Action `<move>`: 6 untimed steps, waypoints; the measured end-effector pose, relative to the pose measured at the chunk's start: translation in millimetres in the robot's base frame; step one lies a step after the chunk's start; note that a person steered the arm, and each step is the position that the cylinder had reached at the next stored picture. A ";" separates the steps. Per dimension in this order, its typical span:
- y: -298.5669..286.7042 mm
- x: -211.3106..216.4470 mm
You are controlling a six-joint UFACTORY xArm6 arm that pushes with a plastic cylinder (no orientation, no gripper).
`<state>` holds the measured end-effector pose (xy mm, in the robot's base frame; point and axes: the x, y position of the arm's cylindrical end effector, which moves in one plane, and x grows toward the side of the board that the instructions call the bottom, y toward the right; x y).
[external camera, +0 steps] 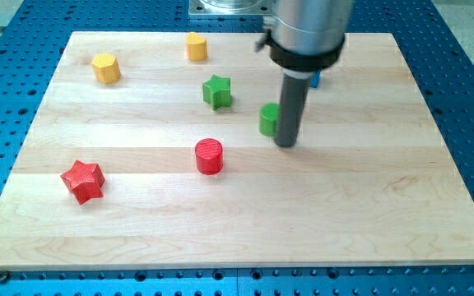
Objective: Push the green circle into the green star
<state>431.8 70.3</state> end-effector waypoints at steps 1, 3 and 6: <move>-12.4 -51.6; 9.8 -1.7; -66.0 -8.6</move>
